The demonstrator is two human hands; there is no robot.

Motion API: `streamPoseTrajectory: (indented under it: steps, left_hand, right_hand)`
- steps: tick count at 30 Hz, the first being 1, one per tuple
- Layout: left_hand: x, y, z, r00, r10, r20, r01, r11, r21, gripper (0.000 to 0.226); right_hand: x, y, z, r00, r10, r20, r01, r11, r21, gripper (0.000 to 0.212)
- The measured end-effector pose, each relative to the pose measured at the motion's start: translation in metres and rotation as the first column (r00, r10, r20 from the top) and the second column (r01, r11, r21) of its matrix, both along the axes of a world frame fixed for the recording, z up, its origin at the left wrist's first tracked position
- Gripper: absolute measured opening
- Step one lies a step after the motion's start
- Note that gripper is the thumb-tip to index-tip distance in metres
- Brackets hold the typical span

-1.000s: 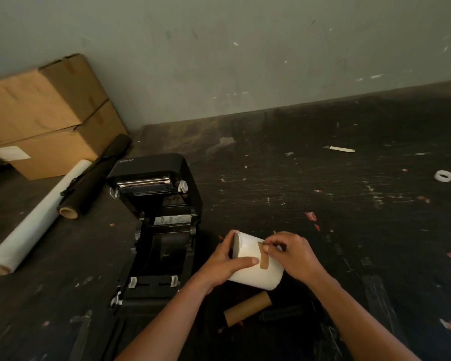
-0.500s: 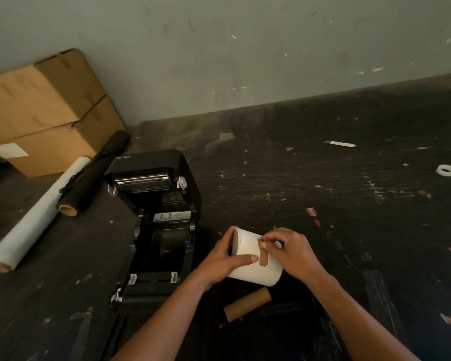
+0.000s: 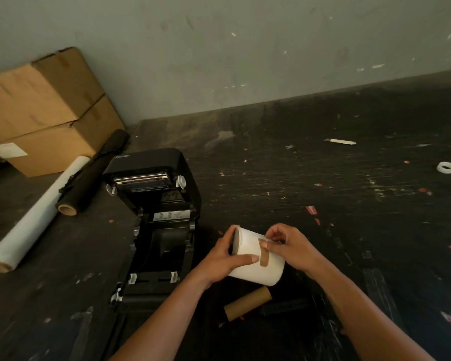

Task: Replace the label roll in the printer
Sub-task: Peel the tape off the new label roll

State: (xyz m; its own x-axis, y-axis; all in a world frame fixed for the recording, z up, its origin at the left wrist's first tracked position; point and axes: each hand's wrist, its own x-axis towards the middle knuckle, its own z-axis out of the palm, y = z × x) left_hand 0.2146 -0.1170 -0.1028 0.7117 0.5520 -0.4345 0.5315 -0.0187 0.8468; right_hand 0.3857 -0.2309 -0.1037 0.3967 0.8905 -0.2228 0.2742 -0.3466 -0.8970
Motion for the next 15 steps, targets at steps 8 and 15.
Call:
streamPoseTrajectory:
  steps: [8,15]
  left_hand:
    - [0.000,0.000,0.000,1.000,-0.011,0.026,0.011,1.000,-0.008,0.091]
    - [-0.001,0.002,-0.002,1.000,-0.009,-0.015,0.009,1.000,-0.011,0.103]
  right_hand:
    - [0.001,-0.001,0.001,1.000,0.010,-0.022,-0.010,1.000,0.008,0.009]
    - [0.003,0.011,0.009,0.997,0.079,0.011,-0.078,0.995,-0.069,0.010]
